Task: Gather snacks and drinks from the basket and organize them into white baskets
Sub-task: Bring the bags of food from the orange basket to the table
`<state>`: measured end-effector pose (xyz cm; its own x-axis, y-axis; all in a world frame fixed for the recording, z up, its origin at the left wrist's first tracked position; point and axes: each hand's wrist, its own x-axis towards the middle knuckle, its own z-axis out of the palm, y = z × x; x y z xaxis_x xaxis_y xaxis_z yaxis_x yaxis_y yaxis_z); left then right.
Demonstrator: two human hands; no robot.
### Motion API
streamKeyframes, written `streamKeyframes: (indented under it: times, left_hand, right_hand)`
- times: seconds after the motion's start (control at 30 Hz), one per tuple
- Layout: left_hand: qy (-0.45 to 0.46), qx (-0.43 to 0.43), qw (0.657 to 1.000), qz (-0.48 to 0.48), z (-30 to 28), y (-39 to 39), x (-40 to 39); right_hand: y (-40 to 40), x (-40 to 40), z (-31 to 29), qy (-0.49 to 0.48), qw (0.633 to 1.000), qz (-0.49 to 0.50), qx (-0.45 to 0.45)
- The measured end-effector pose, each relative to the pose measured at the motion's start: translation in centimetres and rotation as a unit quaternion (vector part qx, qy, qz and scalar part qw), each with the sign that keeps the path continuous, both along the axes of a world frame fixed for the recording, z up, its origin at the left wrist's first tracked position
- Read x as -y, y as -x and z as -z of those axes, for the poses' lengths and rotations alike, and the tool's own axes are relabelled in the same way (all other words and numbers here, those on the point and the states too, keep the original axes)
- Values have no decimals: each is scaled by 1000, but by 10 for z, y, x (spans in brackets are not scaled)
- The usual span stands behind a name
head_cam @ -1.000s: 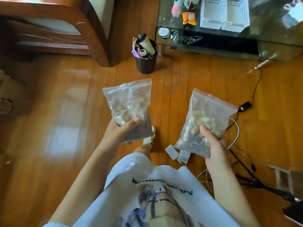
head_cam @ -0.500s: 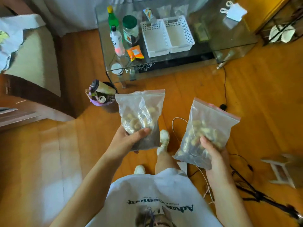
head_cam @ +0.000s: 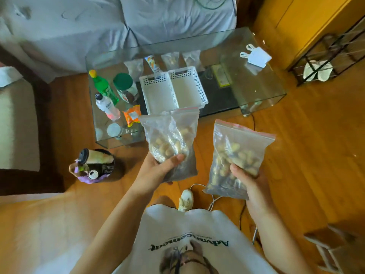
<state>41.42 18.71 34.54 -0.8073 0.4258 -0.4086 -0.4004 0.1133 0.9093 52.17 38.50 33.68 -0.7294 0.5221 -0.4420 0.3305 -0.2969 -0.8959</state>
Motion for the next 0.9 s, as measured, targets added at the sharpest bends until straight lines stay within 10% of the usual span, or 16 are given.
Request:
streamKeyframes:
  times: [0.9]
  left_hand:
    - [-7, 141, 986, -86, 109, 393, -132]
  right_hand:
    - [416, -143, 69, 24, 1000, 9, 13]
